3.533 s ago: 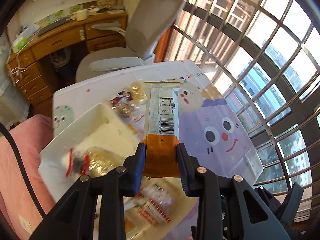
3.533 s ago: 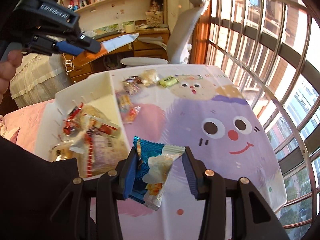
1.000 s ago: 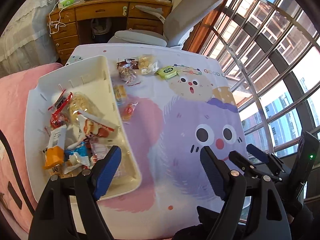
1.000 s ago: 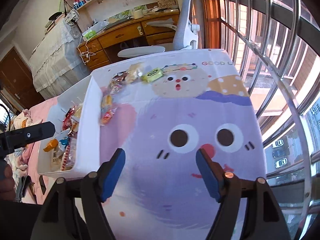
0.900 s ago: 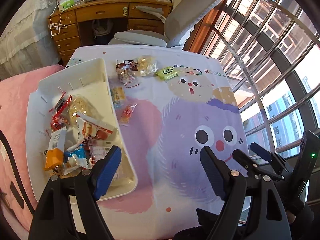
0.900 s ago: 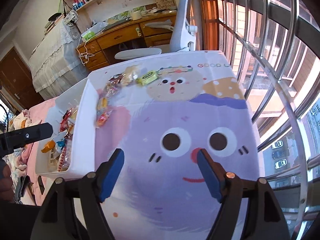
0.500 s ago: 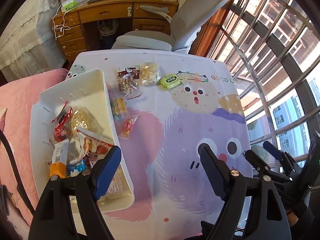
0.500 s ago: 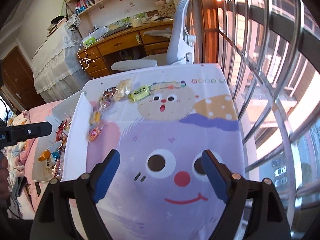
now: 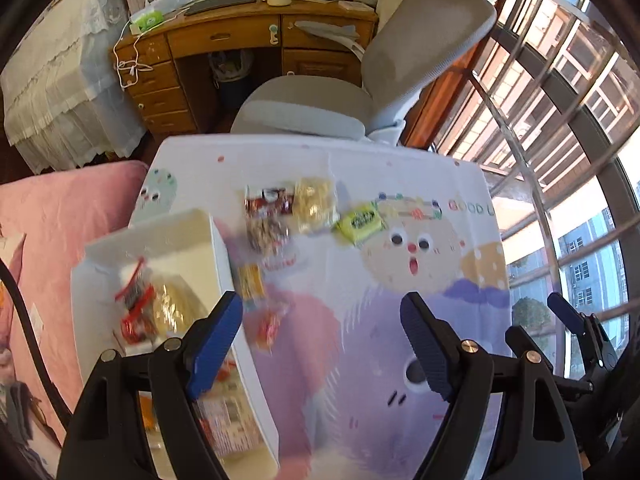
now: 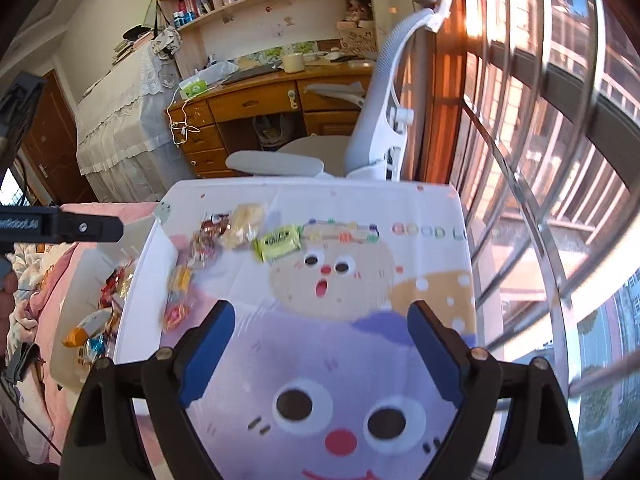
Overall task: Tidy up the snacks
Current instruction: 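Move both grippers back over the remaining snacks on the tablecloth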
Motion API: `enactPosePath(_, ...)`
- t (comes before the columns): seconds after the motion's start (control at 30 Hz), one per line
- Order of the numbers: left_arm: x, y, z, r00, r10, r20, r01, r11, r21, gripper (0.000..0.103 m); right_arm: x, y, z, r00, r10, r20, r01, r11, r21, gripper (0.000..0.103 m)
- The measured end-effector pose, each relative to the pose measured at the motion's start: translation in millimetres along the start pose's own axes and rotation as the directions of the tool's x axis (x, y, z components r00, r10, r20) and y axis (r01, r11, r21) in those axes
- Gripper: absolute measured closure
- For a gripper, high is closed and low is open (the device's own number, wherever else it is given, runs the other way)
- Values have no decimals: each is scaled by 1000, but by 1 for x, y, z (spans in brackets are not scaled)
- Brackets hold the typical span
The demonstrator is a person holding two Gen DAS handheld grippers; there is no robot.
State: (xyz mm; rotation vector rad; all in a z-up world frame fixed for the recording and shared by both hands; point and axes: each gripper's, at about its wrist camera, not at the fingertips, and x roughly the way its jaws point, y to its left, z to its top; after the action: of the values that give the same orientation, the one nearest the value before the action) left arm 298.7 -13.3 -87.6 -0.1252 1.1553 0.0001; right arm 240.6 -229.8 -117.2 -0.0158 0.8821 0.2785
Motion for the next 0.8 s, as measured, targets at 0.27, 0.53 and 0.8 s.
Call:
enactPosePath(0.27, 36, 2, 58, 999, 23, -28, -22, 999, 40, 23, 38, 1, 41, 1000, -8, 8, 8, 1000, -21, 13)
enactPosePath(0.53, 89, 10, 94, 997, 6, -79, -2, 999, 45, 23, 82, 6, 65, 1000, -8, 1, 8, 1000, -23, 13)
enactPosePath(0.8, 147, 25, 99, 990, -63, -126, 63, 998, -4, 23, 127, 20, 61, 1000, -7, 5, 7, 999, -33, 13)
